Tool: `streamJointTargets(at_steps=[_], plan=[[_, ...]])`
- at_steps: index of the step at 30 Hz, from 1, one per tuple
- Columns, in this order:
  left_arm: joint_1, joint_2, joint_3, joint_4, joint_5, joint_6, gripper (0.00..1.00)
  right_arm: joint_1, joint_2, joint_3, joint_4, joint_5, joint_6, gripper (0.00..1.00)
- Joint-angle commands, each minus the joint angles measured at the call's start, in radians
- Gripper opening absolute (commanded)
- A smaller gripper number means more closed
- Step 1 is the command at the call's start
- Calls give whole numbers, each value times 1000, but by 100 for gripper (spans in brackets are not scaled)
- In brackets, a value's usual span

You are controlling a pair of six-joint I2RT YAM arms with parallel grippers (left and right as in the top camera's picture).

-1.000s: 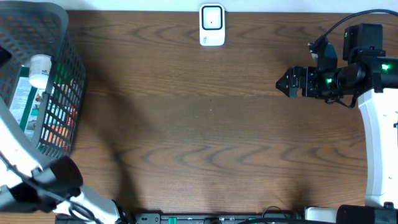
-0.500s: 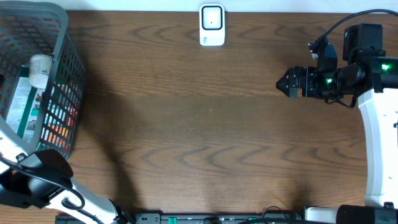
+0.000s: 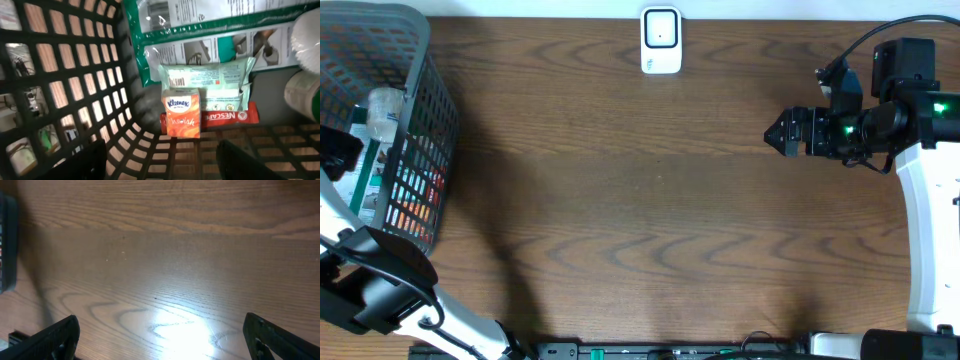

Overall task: Scan the item barcode
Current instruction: 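Reach the left gripper into the basket and grasp the orange Kleenex pack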

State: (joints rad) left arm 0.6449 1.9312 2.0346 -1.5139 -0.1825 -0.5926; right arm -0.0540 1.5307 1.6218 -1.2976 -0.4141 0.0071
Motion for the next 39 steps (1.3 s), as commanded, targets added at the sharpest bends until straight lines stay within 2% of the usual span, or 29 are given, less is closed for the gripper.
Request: streamJointTargets(at_steps=[1,6,12,15,17,21,24,39], plan=[[0,-69,-34,10,16,23,70,2,-1,18,-1,-2,6,99],[-1,-232,-154,108,52,19,70,2,-1,18,-1,-2,6,99],[6,-457,-483,394,43,-3,70,2,-1,18,-1,-2,6,99],[27,-488,-623,520,44,-22,70,2,-1,18,-1,-2,6,99],[43,-471,-667,568,48,-21,70,2,-1,18,-1,-2,6,99],[51,-395,-673,624,156,79,70,2,-1,18,-1,-2,6,99],[51,-343,-673,661,172,87,70,2,-1,18,-1,-2,6,99],[51,-96,-673,614,165,87,71,2,-1,18,-1,-2,6,99]])
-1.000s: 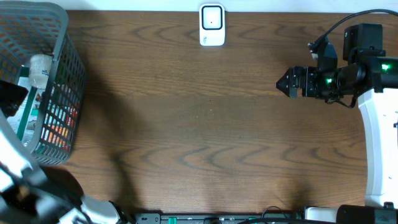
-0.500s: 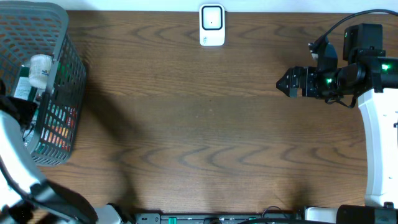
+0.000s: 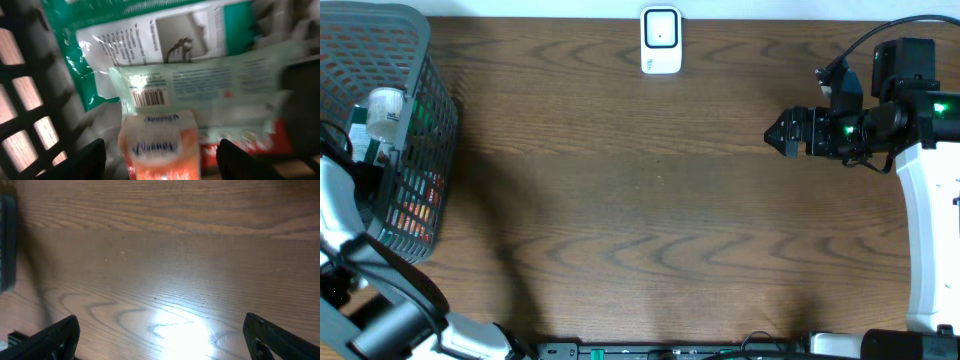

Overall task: Scan the item barcode
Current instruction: 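Reach the left gripper into the basket and grasp the orange Kleenex pack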

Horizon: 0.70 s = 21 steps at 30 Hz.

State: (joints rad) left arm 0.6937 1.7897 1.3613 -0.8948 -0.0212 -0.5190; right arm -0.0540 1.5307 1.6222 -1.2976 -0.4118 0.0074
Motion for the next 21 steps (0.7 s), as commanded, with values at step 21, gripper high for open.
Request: streamJointTargets(at_steps=[21], plan=[[2,57,66,11,39,10,46,2,-1,18,-1,-4,6,99]])
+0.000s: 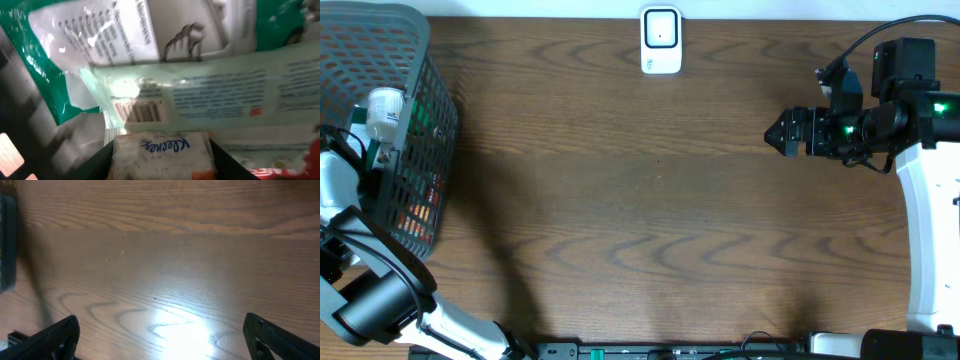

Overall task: Scan the item barcode
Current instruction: 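Reach the left gripper into the basket and grasp the orange Kleenex pack, then carry the Kleenex pack with the left gripper toward the scanner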

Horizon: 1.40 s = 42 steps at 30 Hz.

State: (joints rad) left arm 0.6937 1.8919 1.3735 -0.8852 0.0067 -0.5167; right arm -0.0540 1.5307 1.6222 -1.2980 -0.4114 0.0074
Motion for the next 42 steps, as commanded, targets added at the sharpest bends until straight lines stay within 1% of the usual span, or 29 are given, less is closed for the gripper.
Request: streamJointTargets(at_steps=[1,2,4,5,17,20,23,27,32,37,39,42], plan=[[2,-56,65,5,9,7,45,2,-1,18,0,-4,6,99],[2,-72,79,9,8,8,43,2,-1,18,0,-5,6,99],[2,-108,110,18,8,8,33,2,-1,18,0,-5,6,99],[2,-127,123,23,5,8,31,2,-1,18,0,-5,6,99],[0,-402,296,68,2,8,33,2,-1,18,0,-5,6,99],[-20,-474,317,68,9,8,33,2,-1,18,0,-5,6,99],[-72,-541,317,62,9,8,34,2,-1,18,0,-5,6,99],[-204,-592,317,34,10,8,34,2,-1,18,0,-5,6,99],[-449,-570,316,-30,10,7,33,2,-1,18,0,-5,6,99],[-712,-464,306,-57,10,8,34,2,-1,18,0,-5,6,99],[-801,-400,298,-59,10,8,33,2,-1,18,0,-5,6,99],[-899,-300,298,-80,10,8,34,2,-1,18,0,-5,6,99]])
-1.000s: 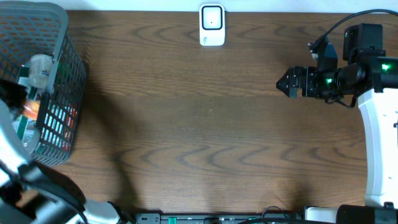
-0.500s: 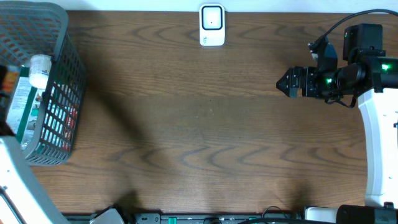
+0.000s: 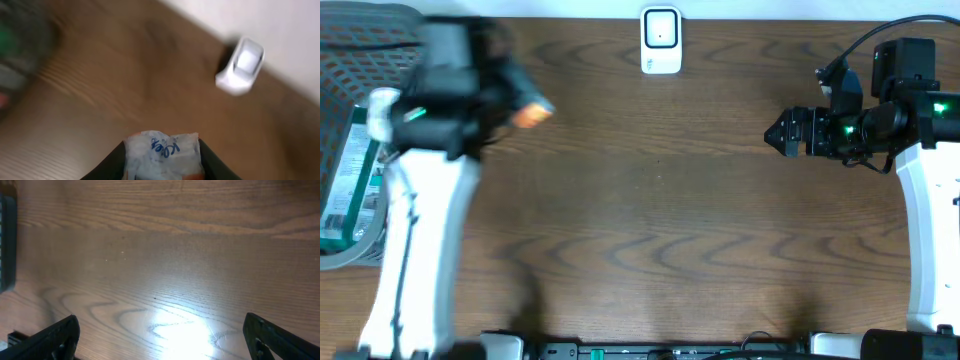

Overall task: Scan the item barcode
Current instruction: 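Carry the Kleenex pack with the left gripper toward the scanner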

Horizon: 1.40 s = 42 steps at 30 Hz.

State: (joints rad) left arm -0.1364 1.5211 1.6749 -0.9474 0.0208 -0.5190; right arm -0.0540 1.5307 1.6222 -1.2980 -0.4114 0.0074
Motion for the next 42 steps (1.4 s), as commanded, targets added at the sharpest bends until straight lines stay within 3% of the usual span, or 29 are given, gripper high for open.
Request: streamJointTargets(at_steps=[1,8,17,25,36,38,40,42], plan=[[-104,115,-4,-25,-5,10,34,2,-1,18,0,-5,6,99],[-288,369,-4,-3,55,10,34,2,-1,18,0,-5,6,99],[-439,577,-4,177,54,10,34,2,-1,18,0,-5,6,99],[-511,628,-4,269,45,11,37,2,-1,18,0,-5,6,99],[-544,640,-4,276,27,10,38,2,-1,18,0,-5,6,99],[-554,648,-4,276,27,10,45,2,-1,18,0,-5,6,99],[-562,650,-8,277,24,11,65,2,-1,18,0,-5,6,99],[-566,650,-9,291,13,32,75,2,-1,18,0,-5,6,99]])
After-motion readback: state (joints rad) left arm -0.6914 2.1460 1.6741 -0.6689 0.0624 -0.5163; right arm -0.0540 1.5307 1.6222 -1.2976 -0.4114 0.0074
